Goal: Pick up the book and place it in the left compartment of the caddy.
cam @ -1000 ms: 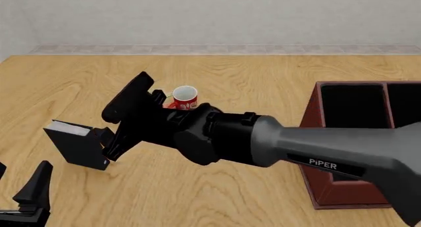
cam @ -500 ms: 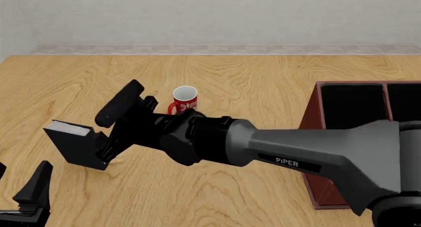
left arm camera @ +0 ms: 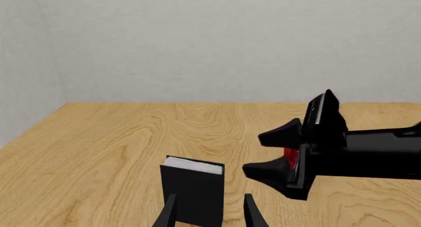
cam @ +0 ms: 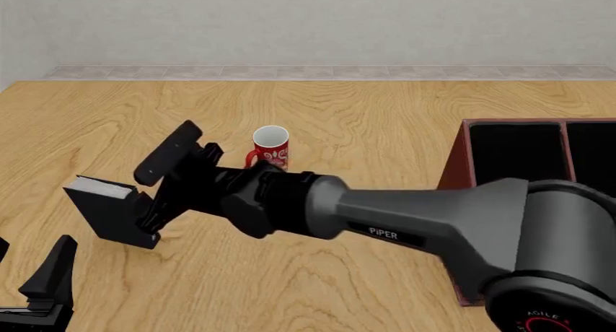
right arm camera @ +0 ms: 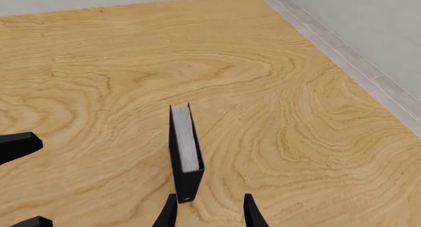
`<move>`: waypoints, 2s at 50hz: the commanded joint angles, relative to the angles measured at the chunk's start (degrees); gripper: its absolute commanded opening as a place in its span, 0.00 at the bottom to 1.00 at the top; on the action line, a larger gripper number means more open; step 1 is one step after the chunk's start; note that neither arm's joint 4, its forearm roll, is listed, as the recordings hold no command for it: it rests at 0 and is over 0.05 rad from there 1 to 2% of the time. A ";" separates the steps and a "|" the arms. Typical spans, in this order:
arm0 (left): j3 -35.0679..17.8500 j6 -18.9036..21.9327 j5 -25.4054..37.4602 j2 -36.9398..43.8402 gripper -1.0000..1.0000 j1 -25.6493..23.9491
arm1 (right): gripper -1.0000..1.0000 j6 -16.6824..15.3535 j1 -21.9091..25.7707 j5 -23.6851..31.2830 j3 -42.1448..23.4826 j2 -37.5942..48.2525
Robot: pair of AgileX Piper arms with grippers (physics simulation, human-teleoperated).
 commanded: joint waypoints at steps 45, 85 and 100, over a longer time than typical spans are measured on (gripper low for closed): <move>-0.02 0.08 -0.20 0.07 1.00 -0.21 | 1.00 -0.15 0.42 5.14 -12.28 10.84; -0.02 0.06 -0.20 0.07 1.00 -0.21 | 1.00 0.21 1.15 8.18 -19.25 16.99; -0.02 0.05 -0.20 0.07 1.00 -0.21 | 1.00 0.40 2.01 9.28 -19.54 17.17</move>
